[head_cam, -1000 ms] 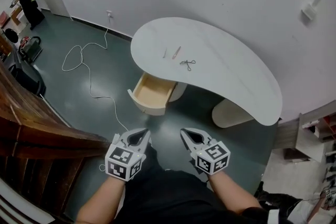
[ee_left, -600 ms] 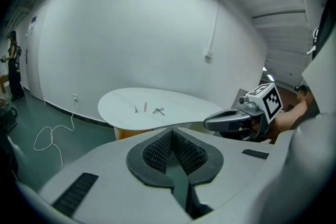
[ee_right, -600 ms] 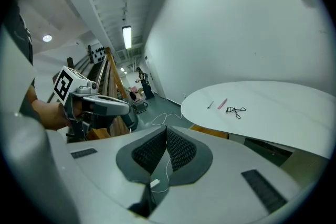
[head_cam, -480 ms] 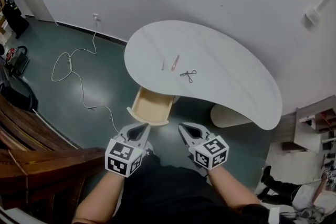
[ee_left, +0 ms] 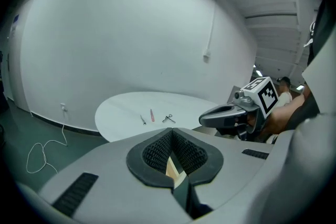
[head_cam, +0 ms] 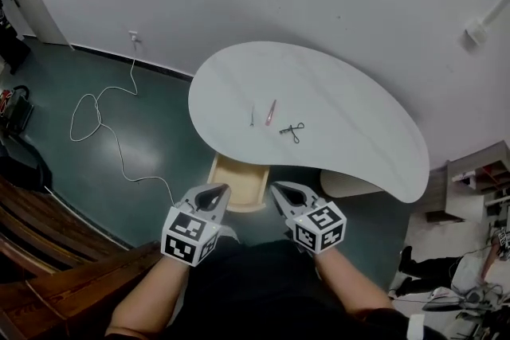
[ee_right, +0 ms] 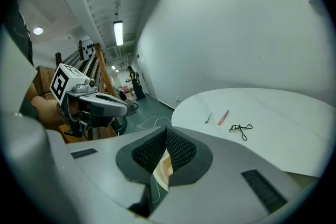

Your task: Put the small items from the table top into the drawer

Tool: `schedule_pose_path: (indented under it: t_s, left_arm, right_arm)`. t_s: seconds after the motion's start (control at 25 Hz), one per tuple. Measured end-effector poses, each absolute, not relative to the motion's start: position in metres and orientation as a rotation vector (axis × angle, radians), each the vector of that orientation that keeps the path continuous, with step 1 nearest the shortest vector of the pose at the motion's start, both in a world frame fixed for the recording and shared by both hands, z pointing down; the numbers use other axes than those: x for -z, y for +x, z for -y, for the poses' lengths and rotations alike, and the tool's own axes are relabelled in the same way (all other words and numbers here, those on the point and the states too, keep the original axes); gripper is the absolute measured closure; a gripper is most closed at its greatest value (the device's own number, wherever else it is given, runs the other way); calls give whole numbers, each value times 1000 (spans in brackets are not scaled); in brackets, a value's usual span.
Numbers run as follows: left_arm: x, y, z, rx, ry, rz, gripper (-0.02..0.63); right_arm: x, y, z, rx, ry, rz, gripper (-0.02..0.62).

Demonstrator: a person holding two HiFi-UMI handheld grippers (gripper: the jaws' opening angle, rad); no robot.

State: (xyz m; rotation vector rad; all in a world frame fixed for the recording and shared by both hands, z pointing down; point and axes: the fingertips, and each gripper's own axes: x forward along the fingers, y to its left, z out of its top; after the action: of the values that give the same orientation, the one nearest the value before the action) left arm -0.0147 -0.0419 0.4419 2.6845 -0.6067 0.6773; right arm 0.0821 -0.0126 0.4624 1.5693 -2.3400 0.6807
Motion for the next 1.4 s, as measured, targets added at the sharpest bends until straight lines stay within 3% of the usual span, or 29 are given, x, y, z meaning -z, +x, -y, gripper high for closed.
schedule_pose_path:
  t_s: [0.96, 1.4]
  left_arm:
    - [-469, -4, 97, -673, 2533, 801, 592]
    - [-485, -8, 108, -720, 2388, 966, 592]
  right_arm:
    - [-508, 128, 83, -660, 1305, 2282, 588]
    - [-569, 204, 121, -581, 1239, 2117, 588]
